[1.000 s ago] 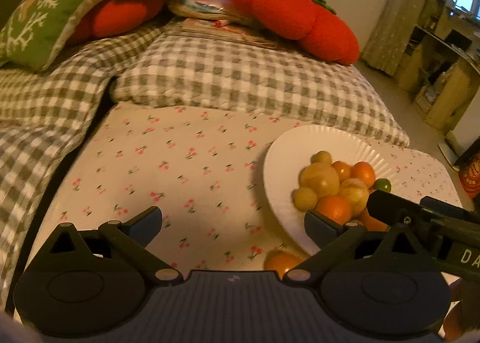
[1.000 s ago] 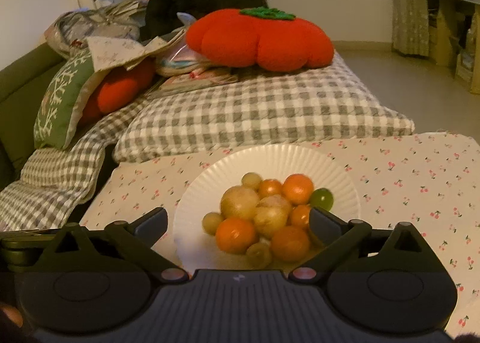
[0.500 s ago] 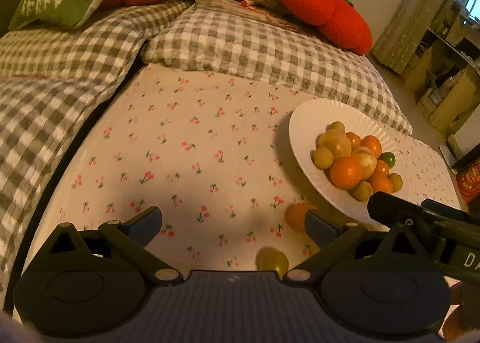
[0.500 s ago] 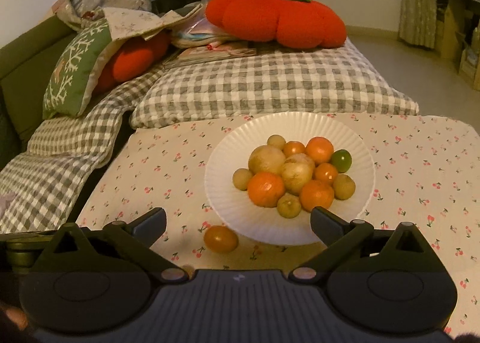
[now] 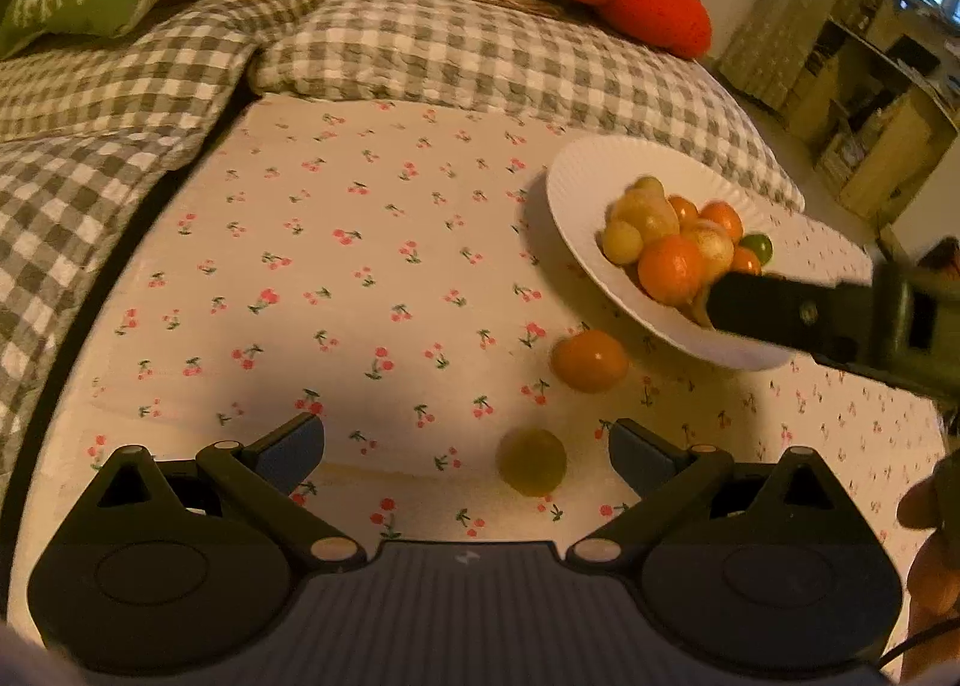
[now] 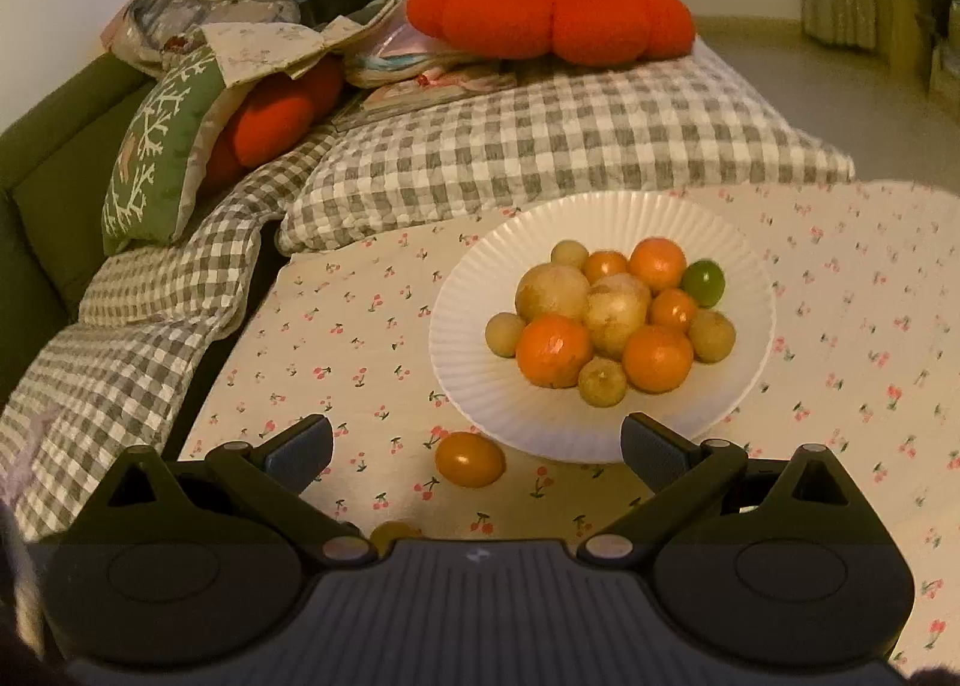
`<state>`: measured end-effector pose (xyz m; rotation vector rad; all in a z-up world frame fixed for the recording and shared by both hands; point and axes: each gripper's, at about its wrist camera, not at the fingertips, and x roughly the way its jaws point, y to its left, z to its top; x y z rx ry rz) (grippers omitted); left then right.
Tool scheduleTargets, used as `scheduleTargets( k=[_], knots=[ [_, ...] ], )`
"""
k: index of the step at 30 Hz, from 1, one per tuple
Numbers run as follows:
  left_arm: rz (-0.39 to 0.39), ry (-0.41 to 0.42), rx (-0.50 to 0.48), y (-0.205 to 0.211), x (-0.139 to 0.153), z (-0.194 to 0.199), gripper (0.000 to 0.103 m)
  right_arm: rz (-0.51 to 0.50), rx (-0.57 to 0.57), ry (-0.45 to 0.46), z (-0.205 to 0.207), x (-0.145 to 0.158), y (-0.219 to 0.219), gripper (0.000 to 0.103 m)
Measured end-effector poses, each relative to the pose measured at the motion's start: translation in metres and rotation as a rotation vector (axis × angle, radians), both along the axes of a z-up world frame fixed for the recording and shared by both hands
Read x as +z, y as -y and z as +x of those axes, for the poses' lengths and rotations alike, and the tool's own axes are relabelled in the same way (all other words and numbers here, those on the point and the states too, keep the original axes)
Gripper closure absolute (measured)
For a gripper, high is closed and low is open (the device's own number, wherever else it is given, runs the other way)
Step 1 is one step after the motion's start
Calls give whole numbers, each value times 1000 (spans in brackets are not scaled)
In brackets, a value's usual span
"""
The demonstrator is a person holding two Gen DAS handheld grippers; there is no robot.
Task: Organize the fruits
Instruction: 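Grasp the olive-green small fruit on the sheet with the left gripper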
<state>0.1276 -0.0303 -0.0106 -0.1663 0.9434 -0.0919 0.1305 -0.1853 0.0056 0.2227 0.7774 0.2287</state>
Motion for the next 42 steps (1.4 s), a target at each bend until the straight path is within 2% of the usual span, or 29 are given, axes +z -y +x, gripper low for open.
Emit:
scheduleTargets(
  k=[10, 11, 15, 19, 21, 25, 31, 42],
  knots=[
    [-38, -22, -79, 9, -18, 3, 11, 53, 38, -29, 4, -9, -8, 3],
    [-43, -26, -88, 9, -19, 3, 14, 67, 42, -35, 5, -10, -8, 4],
    [-63, -56, -100, 8, -27, 5, 41, 112, 48, -58, 6, -13, -5, 10],
    [-66, -55, -111, 9, -30, 5, 56, 98, 48, -62, 6, -15, -8, 12],
    [-70, -53, -122, 11, -31, 5, 70, 94, 58, -66, 7, -16, -9, 14],
    [-67, -45, -138, 14, -34, 7, 89, 80, 68, -75, 9, -20, -11, 19],
    [-108, -50, -123, 10, -35, 10, 90, 107, 50, -120, 13, -29, -7, 24],
    [-106, -46, -98, 9, -35, 11, 85, 74, 40, -140, 17, -40, -14, 25]
  ],
)
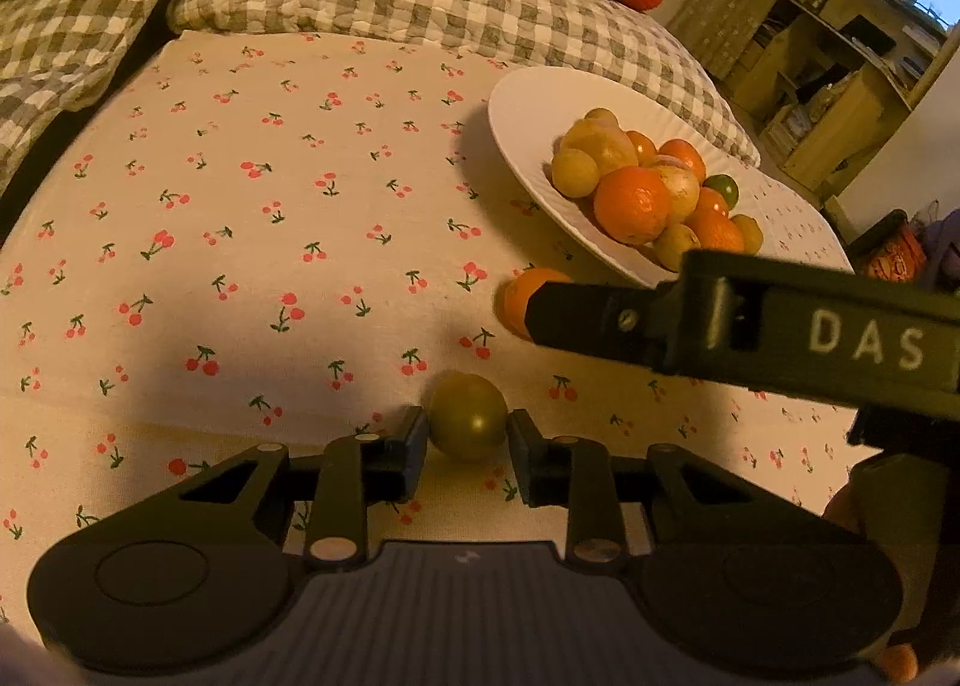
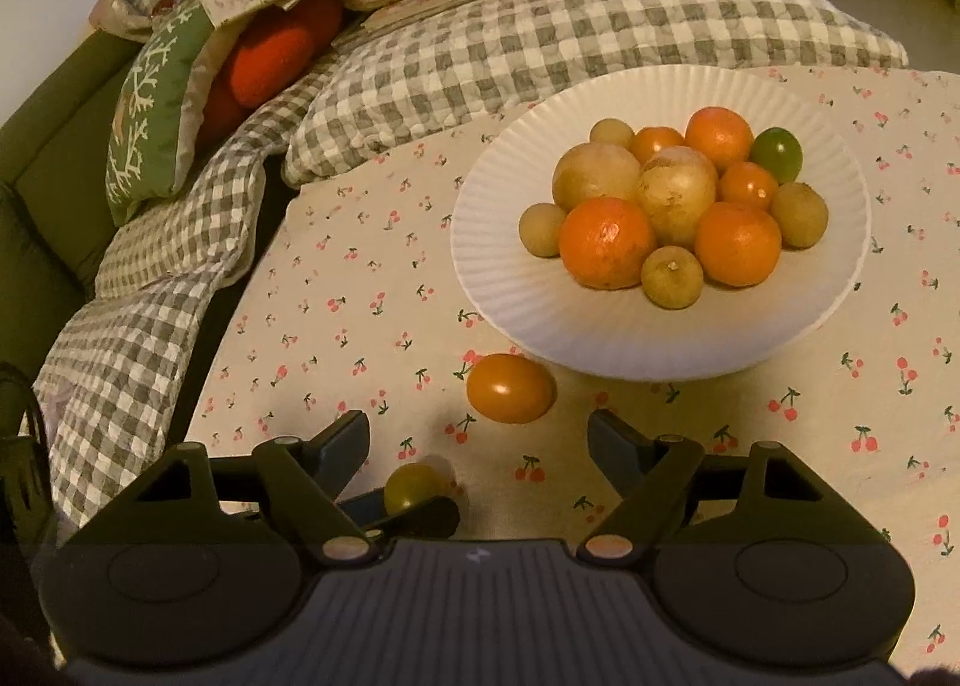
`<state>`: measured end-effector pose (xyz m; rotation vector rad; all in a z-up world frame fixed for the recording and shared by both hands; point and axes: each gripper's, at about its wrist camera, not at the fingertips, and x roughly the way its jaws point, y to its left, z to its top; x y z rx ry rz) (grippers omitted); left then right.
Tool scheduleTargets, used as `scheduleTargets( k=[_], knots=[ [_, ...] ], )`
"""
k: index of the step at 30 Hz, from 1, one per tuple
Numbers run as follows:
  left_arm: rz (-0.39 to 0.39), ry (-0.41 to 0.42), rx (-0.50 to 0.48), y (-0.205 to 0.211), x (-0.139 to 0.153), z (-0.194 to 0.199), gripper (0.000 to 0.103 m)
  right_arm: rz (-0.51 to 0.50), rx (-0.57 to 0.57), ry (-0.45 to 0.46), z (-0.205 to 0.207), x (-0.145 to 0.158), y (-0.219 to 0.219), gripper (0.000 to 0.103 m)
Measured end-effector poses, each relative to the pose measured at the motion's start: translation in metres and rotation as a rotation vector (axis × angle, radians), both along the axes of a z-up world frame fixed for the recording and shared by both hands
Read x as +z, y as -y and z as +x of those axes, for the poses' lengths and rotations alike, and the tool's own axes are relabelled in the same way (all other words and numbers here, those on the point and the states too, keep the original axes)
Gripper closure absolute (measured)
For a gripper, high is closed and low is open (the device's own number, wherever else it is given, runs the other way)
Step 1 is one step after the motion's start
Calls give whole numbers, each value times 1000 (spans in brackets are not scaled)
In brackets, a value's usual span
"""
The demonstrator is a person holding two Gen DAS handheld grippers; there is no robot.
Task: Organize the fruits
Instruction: 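Grasp the olive-green small fruit on the sheet with the left gripper, then grasp the orange-red small fruit with the right gripper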
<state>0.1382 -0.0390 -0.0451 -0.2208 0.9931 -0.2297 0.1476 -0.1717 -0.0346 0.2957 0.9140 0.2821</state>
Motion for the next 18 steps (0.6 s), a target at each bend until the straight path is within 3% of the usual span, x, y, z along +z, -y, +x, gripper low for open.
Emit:
scheduleTargets(
  k=[8, 18],
  knots=[
    [-8, 19, 24, -5, -1, 4, 88, 7, -78, -7, 4, -9, 5, 34],
    [-41, -13, 79, -24, 7, 6, 89, -52, -48, 70, 12, -16, -9, 52]
  ],
)
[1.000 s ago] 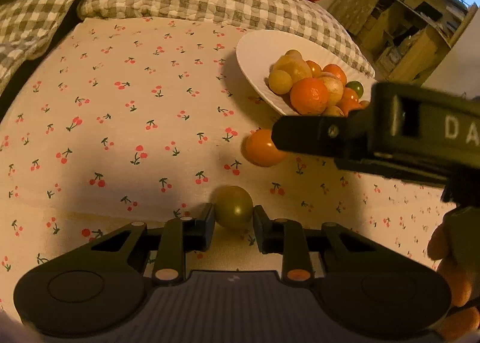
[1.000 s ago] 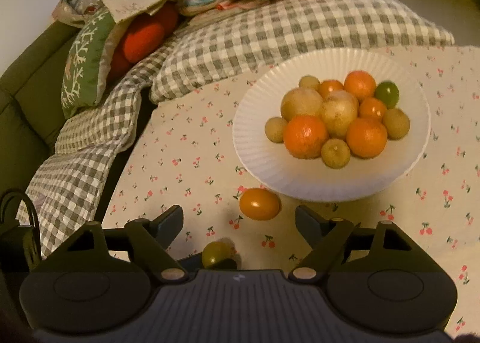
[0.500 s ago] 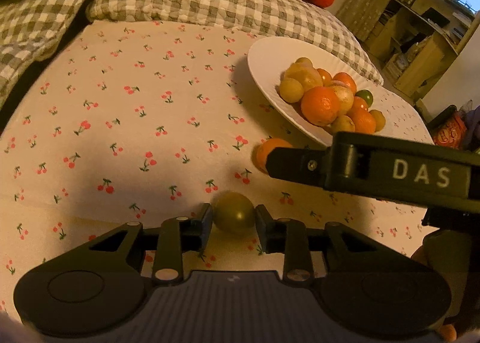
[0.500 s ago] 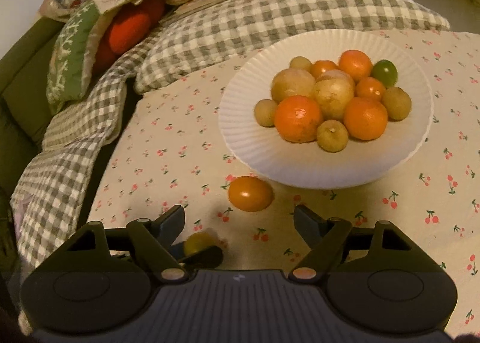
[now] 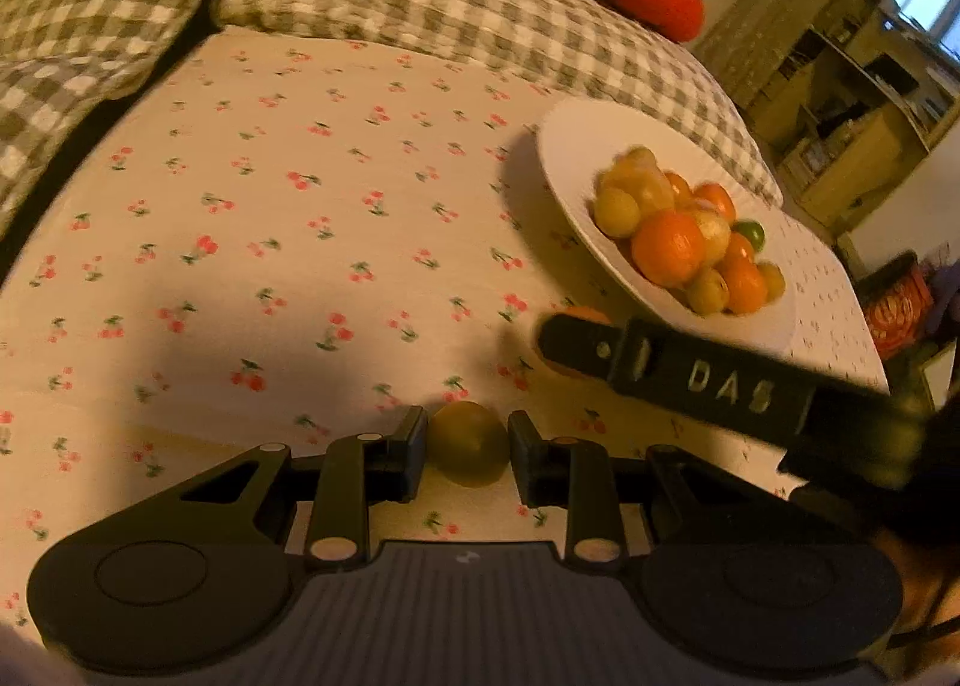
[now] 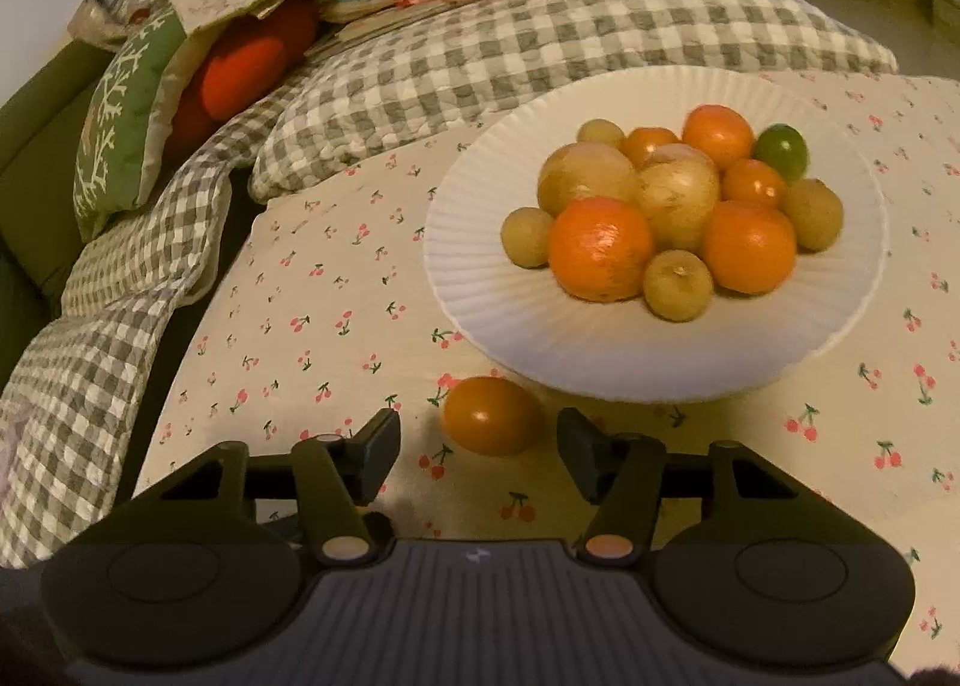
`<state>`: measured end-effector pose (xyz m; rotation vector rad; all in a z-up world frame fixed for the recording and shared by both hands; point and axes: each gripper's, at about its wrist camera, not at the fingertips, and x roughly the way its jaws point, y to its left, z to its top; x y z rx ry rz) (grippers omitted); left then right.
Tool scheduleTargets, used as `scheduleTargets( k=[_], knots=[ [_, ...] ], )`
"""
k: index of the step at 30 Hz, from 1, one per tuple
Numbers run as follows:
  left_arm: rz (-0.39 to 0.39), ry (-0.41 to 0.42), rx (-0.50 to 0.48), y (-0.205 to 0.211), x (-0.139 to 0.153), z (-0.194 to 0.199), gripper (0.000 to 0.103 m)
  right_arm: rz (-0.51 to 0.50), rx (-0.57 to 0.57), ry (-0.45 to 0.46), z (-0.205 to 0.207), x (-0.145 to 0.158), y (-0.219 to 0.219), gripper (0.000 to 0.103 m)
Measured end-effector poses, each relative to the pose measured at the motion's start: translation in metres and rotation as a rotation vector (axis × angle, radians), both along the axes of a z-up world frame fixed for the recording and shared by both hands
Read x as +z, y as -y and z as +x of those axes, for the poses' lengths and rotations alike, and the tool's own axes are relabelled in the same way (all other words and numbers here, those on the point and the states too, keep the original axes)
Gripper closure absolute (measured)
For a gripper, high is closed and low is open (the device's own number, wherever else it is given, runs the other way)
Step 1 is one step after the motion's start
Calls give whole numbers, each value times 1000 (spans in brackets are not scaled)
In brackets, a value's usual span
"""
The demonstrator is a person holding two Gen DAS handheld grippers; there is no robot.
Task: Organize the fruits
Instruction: 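Grasp the orange-red small fruit with the right gripper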
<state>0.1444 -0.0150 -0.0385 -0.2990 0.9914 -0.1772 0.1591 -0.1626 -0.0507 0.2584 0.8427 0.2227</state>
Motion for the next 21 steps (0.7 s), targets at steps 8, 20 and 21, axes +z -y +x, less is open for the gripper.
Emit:
scheduleTargets(
  k=[8, 20, 21],
  knots=[
    [5, -34, 43, -12, -2, 2, 88, -91, 9, 56, 5, -8, -12, 66],
    [-7, -25, 67, -20, 4, 5, 88, -65, 37, 60, 2, 1, -16, 70],
    [-10, -24, 69, -20, 5, 5, 88, -52, 36, 56, 2, 2, -14, 70]
  ],
)
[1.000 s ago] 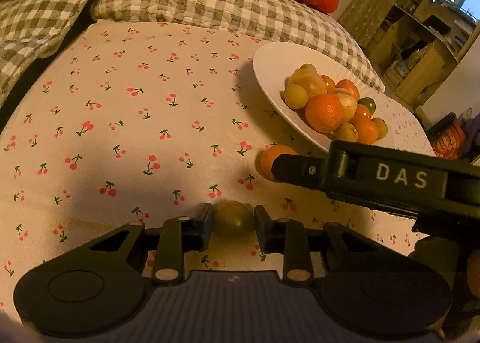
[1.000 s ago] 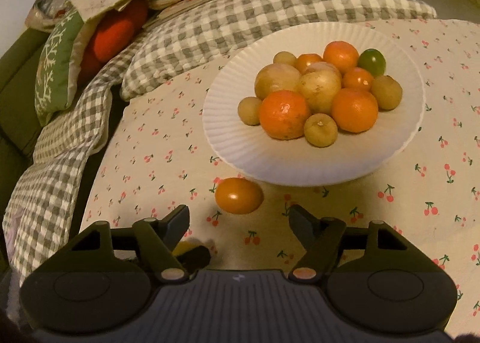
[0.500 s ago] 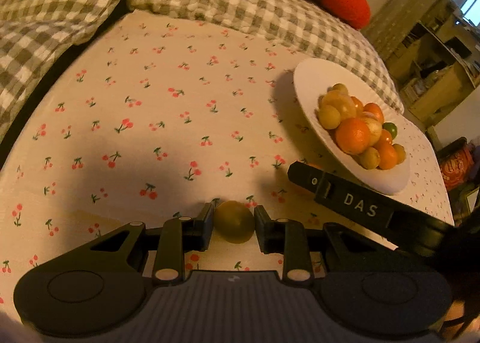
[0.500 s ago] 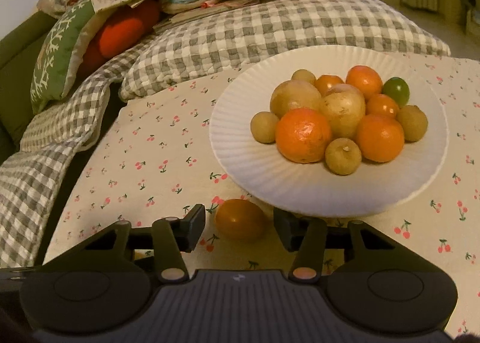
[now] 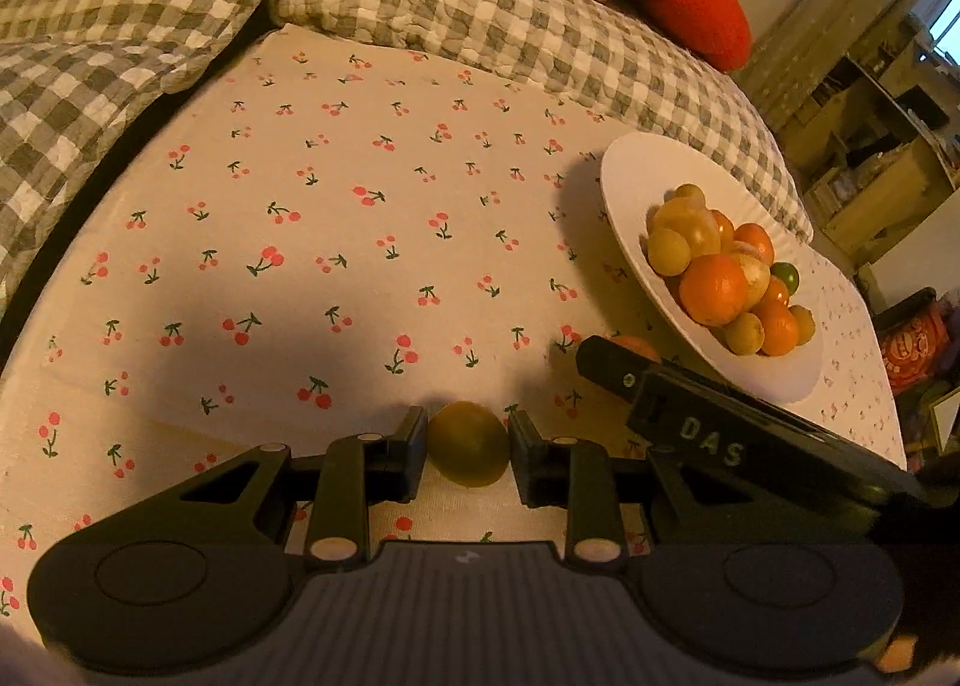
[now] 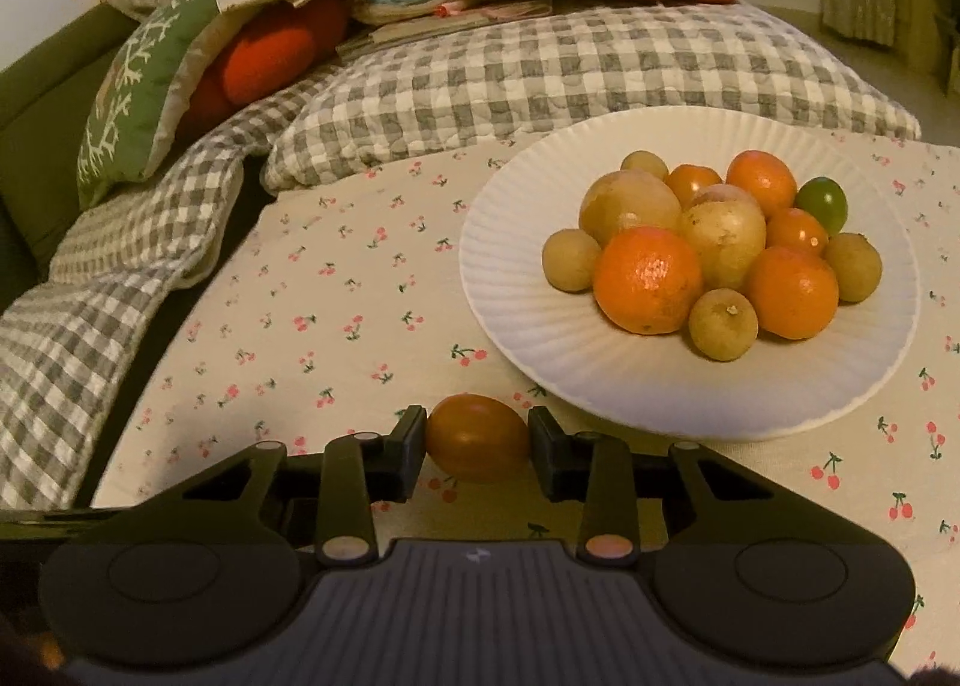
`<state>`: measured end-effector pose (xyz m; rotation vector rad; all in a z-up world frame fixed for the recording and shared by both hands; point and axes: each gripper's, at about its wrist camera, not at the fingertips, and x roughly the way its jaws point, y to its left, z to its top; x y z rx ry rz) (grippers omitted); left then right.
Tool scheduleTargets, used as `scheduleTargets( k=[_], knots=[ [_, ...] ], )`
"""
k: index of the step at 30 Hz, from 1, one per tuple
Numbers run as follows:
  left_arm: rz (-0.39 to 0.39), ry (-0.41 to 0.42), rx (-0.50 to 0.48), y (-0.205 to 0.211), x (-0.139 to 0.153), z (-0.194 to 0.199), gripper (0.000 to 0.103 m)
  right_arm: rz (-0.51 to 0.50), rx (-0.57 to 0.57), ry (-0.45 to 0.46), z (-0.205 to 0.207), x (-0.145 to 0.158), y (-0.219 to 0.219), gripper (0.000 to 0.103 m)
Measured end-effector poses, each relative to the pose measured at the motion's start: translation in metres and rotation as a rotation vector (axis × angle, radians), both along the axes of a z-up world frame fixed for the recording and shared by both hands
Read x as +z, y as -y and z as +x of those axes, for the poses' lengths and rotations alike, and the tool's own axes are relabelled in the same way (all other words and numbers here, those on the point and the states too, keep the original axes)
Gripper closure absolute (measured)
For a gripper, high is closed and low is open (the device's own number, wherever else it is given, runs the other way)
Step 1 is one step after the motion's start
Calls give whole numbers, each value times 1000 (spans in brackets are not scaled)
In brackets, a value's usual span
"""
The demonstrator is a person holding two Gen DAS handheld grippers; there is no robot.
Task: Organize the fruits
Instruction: 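Grasp the orange-red small fruit with the right gripper, then carry the olive-green and orange-red fruits over the white plate with both grippers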
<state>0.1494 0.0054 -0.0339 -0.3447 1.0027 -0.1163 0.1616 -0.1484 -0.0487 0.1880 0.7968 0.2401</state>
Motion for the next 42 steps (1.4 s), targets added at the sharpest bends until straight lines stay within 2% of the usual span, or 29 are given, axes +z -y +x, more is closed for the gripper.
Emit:
scheduleTargets(
  k=[3, 14, 21, 26, 42],
  knots=[
    [-5, 7, 9, -2, 3, 0, 88, 55, -1, -23, 0, 4, 5, 70],
    [-3, 29, 16, -3, 8, -1, 88, 155, 24, -39, -6, 14, 7, 70],
    [0, 47, 19, -5, 13, -2, 88, 149, 39, -8, -12, 23, 5, 70],
    [-8, 55, 16, -5, 16, -3, 88, 183, 72, 4, -14, 32, 8, 70],
    [57, 143, 1, 3, 31, -6, 88, 242, 102, 62, -18, 53, 27, 70]
  ],
)
